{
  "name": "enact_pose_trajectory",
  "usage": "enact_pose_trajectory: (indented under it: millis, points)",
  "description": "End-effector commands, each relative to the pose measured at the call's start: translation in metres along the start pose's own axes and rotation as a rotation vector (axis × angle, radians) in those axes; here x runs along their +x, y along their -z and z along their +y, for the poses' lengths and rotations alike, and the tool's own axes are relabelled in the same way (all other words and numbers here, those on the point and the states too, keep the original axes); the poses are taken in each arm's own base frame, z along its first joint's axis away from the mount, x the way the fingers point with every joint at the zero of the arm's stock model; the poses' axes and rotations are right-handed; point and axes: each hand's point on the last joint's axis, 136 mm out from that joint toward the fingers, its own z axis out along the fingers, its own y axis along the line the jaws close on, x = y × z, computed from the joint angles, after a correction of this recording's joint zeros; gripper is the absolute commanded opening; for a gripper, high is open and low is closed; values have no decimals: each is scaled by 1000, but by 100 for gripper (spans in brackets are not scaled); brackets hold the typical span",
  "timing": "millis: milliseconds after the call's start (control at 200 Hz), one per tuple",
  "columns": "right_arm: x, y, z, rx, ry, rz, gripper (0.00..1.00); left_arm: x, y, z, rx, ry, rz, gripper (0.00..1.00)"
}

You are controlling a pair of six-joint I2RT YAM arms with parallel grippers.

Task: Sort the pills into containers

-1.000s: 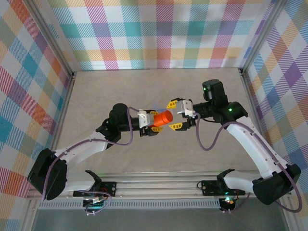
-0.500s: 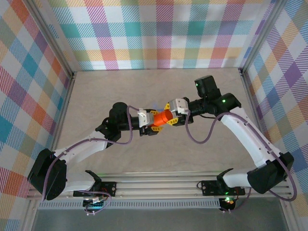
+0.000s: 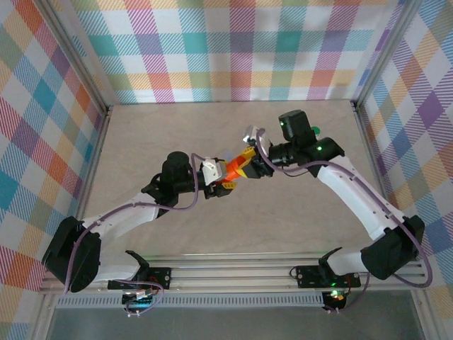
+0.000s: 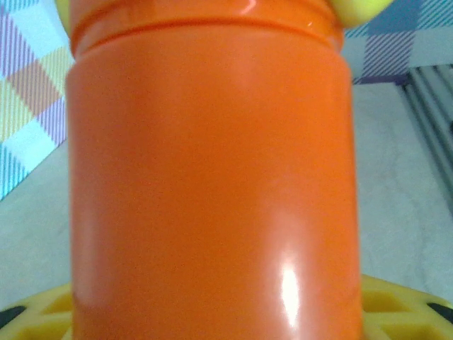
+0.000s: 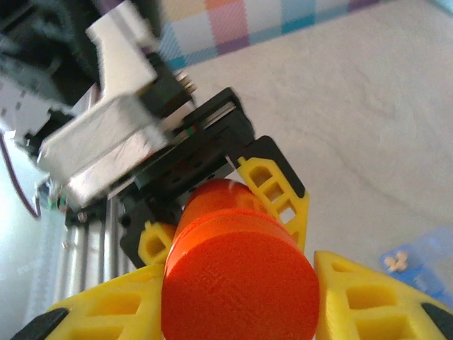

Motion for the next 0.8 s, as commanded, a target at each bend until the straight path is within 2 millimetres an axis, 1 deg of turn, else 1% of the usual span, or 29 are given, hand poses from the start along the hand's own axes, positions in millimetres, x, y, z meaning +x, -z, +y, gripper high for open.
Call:
enact_pose_trajectory:
  millis: [0, 120, 160, 215, 270, 290, 365, 480, 570, 625, 675, 710, 760, 795]
  points:
    - [9, -18, -34, 117, -515, 53, 28, -49, -3, 14, -125, -230, -156, 0]
    - [6, -22, -60, 227, -735, -7, 29, -44, -11, 17, -170, -243, -142, 0]
    - [1, -22, -67, 251, -765, -56, 31, -43, -13, 17, -178, -247, -139, 0]
    - [2, -20, -77, 300, -820, -106, 31, -42, -15, 14, -177, -252, -139, 0]
    - [0, -17, -86, 342, -837, -155, 30, -42, -15, 14, -178, -252, -139, 0]
    - [-1, -15, -88, 356, -841, -171, 34, -42, -15, 13, -176, -252, -141, 0]
    - [-8, -9, -92, 380, -834, -214, 40, -43, -14, 11, -171, -246, -145, 0]
    - [-31, 2, -80, 341, -684, -254, 50, -40, -14, 7, -132, -229, -141, 0]
    - [-43, 22, -71, 376, -518, -274, 54, -36, -13, 8, -100, -197, -134, 0]
    - [-49, 34, -63, 389, -394, -287, 59, -33, -12, 11, -88, -169, -138, 0]
    - [-53, 42, -52, 382, -271, -305, 65, -31, -11, 14, -83, -146, -143, 0]
    - [-55, 46, -40, 359, -171, -318, 70, -31, -10, 15, -76, -135, -149, 0]
    - [-54, 46, -18, 285, -11, -326, 77, -33, -9, 14, -60, -125, -159, 0]
    - [-50, 44, -3, 224, 112, -323, 79, -33, -9, 13, -47, -119, -163, 0]
